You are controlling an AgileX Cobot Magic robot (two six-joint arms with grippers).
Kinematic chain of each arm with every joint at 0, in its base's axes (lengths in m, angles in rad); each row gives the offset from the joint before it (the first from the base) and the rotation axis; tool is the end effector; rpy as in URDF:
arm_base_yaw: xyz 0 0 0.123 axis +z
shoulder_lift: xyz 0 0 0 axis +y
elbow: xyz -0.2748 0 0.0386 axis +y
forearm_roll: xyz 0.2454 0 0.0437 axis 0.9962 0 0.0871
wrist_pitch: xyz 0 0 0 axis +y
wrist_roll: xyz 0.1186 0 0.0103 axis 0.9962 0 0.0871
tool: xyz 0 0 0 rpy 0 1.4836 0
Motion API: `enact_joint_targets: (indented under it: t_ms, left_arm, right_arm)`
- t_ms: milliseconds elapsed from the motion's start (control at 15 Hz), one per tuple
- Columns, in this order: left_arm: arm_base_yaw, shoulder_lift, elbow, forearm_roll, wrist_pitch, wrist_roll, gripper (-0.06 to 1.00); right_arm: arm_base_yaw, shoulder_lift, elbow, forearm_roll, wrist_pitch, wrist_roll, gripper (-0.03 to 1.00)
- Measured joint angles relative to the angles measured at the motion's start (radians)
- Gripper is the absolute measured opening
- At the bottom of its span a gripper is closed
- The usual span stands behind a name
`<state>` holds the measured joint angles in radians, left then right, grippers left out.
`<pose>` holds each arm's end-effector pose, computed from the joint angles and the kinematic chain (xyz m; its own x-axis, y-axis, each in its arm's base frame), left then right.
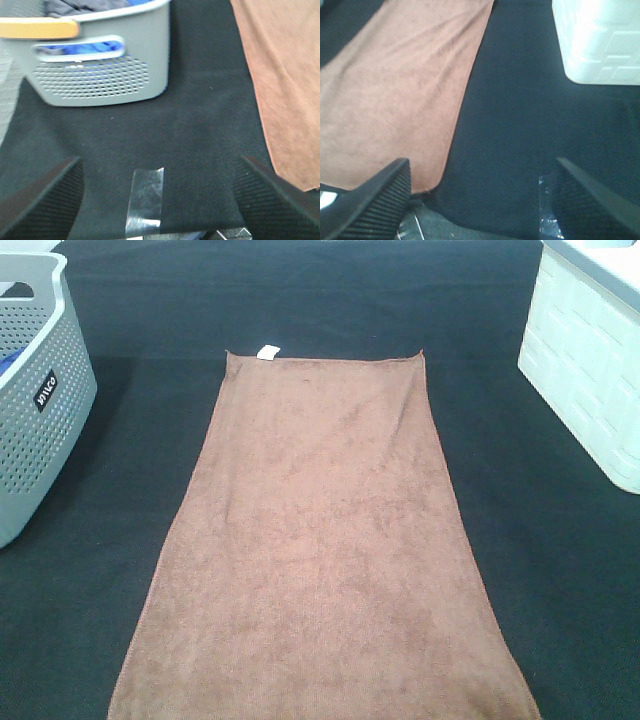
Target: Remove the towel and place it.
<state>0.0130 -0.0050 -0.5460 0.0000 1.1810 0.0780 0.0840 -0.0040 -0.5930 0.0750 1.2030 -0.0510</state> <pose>0.0131 0.0002 0.2644 -0.5159 0.0712 -0.8537 0.0273 0.9974 0.0667 0.0059 0.0088 0.2758 -0.4897 -0.0652 -0.8695 -0.1560 0.9877 0.0138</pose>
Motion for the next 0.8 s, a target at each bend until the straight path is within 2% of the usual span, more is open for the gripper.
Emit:
enact_joint_targets:
  t_ms: [133,267,400,800]
  left_arm:
    - [0.000,-0.001,0.036,-0.047,-0.107,0.028,0.77]
    - [0.000,-0.001,0.047,-0.049,-0.125,0.009,0.77]
    - [0.000,-0.001,0.047,-0.047,-0.125,-0.028,0.77]
    - [-0.001,-0.001,0.047,-0.077,-0.125,-0.041,0.77]
  right_arm:
    - [0.000,0.000,0.054,0.006,-0.075,-0.051,0.72]
    - [0.000,0.000,0.088,0.020,-0.138,-0.060,0.72]
    - [0.000,0.000,0.093,0.019,-0.140,-0.050,0.72]
    - [-0.019,0.000,0.093,0.019,-0.147,-0.044,0.72]
